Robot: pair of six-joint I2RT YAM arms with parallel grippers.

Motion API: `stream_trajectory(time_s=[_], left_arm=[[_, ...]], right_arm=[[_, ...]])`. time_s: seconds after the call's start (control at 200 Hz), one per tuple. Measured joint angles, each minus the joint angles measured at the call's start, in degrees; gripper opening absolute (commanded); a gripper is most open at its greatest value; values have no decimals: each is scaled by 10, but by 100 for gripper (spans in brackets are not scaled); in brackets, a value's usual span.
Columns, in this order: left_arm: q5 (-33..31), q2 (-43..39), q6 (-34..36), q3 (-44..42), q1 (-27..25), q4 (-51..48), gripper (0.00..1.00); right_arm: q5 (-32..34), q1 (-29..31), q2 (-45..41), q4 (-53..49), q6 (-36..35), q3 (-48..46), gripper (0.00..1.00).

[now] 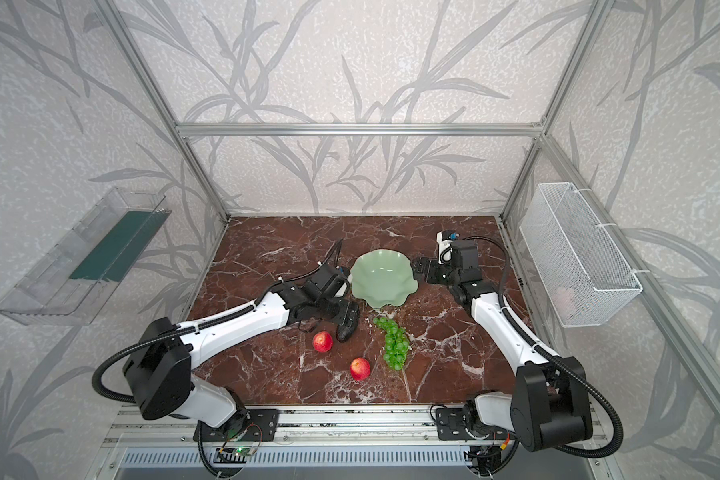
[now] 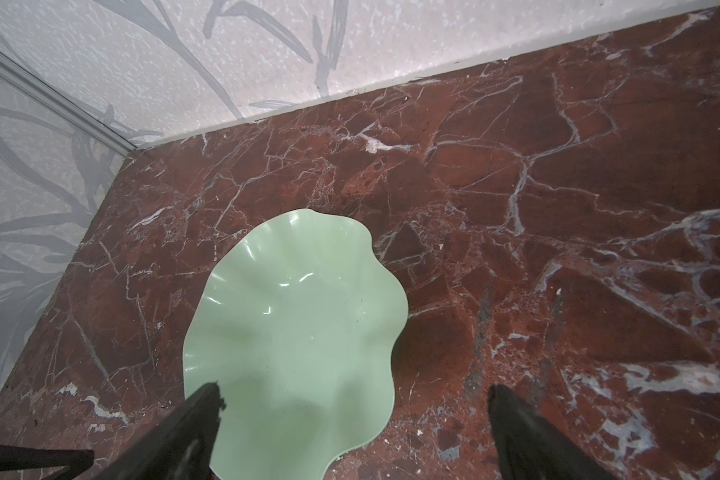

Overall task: Place and organize the fake fruits in the fruit bowl
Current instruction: 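Lower the left gripper onto the dark avocado and close on it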

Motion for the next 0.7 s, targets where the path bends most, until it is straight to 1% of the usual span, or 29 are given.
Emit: stream_trajectory(time_s=[0.31,0.475,0.535,0.645,0.7], left_arm=[[9,56,-1,2,-7,-12,82],[12,76,-2,2,-8,-12,78],[12,84,-3,2,-8,-11,73],[14,97,-6,2,-8,-11,60],[14,103,-5,3,-8,-10,55]], right_arm=[[0,0,-10,0,-3,0,99],[0,0,-10,0,-3,0,99],[0,0,-10,0,-3,0,99],[0,0,-10,1,-3,0,99],[0,0,-10,2,-3,0,99]])
